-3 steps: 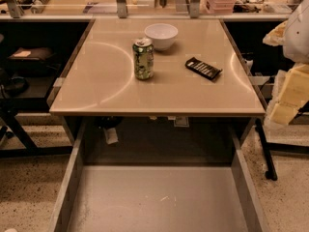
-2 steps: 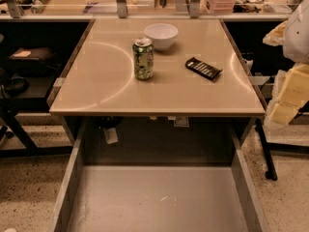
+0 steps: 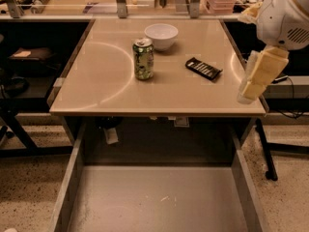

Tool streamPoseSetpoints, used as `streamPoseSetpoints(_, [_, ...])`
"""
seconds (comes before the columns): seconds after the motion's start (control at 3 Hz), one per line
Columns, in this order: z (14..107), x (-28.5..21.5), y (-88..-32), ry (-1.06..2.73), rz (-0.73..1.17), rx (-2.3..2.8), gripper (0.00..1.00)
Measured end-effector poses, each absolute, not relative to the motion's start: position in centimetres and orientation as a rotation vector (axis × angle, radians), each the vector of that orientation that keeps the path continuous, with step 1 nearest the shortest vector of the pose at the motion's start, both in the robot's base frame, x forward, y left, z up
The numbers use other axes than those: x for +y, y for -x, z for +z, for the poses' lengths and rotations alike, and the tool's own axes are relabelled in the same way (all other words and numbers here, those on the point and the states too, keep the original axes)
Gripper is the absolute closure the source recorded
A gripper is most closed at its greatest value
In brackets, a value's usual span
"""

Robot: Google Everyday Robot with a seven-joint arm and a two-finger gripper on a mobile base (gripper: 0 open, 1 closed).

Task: Place green can into top drawer

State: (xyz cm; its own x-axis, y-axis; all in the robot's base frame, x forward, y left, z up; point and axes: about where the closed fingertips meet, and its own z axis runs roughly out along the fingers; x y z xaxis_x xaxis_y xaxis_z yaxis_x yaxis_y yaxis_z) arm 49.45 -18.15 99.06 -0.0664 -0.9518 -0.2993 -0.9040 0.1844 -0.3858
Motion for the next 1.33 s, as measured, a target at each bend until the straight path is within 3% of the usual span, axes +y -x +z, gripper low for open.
streamPoseSetpoints(0.33, [99.1,-17.0,-52.5,1.738,-0.026,1.843,0.0])
streamPoseSetpoints(1.0, [95.8,-12.8,-55.3,1.673,0.42,1.572,0.0])
streamPoseSetpoints(1.33, [95.8,-12.8,-55.3,1.673,0.42,1.572,0.0])
